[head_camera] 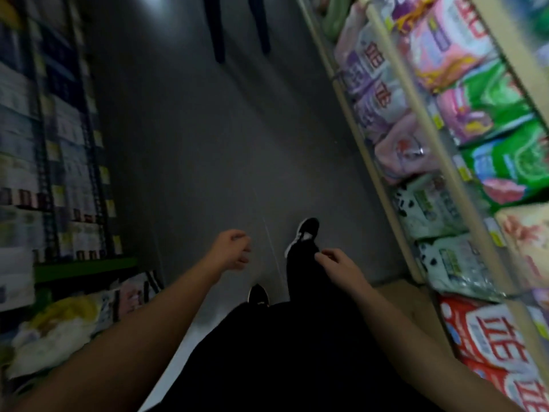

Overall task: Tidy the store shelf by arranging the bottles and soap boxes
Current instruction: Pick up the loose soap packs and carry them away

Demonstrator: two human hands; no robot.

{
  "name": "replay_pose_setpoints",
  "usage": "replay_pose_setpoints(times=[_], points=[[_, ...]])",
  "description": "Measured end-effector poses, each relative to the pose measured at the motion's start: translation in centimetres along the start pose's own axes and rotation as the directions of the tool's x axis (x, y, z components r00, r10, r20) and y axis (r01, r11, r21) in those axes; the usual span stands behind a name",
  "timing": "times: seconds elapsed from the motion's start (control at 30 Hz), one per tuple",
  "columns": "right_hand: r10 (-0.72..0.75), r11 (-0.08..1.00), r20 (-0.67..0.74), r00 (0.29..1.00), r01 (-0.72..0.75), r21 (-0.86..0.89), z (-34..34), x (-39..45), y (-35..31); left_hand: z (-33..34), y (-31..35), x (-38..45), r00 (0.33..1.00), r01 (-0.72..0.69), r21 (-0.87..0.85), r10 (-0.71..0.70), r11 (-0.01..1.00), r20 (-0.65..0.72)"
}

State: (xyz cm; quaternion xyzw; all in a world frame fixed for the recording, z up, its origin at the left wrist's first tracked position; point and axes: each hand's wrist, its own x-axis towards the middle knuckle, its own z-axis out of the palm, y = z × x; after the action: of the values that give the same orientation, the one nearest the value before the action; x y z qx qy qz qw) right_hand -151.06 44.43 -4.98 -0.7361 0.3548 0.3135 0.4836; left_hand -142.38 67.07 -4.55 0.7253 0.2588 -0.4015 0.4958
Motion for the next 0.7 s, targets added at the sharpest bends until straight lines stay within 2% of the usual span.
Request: replay_pose_setpoints(times=[0.27, 0.57, 0.7], points=[[-0.104, 0.991, 0.082, 0.991, 0.111, -0.077, -6.8, 15.7, -18.3, -2.4, 15.6, 11.4, 0.991, 0.011, -0.130, -0.028, 0.991, -0.129], [-0.092, 0.995, 0.134, 0.987, 0.096, -0.027, -13.3, 28.4, -36.0, -5.8, 33.7, 22.7, 0.991, 0.012, -0.146, -0.031, 0.989, -0.129], [-0.074, 0.997, 0.064, 0.995, 0.073, 0.009, -14.9, 35.2, -43.0, -8.4, 41.8, 30.4, 0.996, -0.005, -0.116, -0.005, 0.993, -0.087]])
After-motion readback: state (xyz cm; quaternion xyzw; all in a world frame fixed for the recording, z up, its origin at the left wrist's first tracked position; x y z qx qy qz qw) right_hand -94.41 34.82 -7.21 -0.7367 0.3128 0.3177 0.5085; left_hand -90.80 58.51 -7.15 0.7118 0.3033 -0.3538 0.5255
